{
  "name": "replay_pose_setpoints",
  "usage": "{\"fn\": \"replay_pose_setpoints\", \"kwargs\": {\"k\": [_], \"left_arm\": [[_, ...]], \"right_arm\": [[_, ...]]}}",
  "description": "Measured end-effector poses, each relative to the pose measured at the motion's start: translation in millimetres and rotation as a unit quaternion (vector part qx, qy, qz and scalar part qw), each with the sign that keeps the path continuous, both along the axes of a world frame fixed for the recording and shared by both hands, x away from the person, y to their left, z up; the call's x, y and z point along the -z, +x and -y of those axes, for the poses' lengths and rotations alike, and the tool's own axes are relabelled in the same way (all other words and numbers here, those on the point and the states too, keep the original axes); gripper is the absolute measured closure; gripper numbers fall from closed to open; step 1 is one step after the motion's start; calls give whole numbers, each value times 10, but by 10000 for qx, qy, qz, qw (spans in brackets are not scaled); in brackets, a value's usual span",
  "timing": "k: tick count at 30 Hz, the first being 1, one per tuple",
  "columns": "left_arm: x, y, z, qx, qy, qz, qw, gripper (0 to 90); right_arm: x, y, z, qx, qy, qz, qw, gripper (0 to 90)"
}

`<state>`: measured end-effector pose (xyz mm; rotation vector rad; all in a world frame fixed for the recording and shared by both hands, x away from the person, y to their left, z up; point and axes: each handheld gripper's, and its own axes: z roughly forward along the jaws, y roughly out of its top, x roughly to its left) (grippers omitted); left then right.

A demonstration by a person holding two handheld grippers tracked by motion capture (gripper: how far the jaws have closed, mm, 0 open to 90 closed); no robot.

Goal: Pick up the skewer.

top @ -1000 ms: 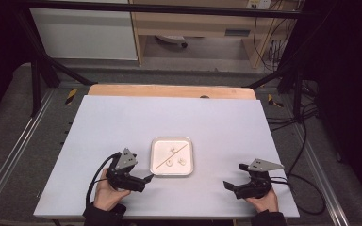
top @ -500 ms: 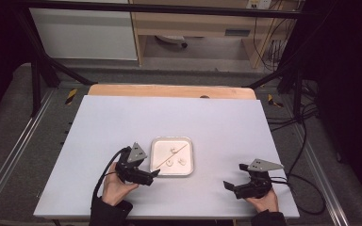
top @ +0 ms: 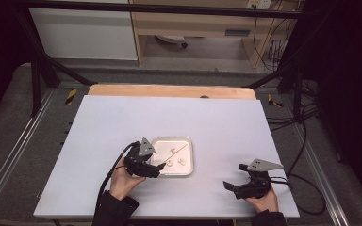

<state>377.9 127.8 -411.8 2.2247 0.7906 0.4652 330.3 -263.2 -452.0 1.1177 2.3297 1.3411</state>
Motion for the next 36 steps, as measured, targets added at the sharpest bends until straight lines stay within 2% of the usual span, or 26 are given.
{"fn": "replay_pose_setpoints", "kwargs": {"k": [5,11,22,29,36], "left_arm": [[18,46,50,12,5,-96,10000,349],[97,119,110,16,-45,-392,9992,468],[186,147,184,63,160,-487,9987,676],[239,156,207,40,253,-584,9980,752],[259,160,206,-11,243,-615,9978,824]], "right_arm": [[3,1,-2,-7,-1,11,10000,8],[7,3,-4,-24,-14,0,10000,8],[9,3,-8,-31,-13,-26,10000,8],[12,4,-9,-41,-14,-20,10000,8],[11,3,-10,-40,-10,-26,10000,8]]}}
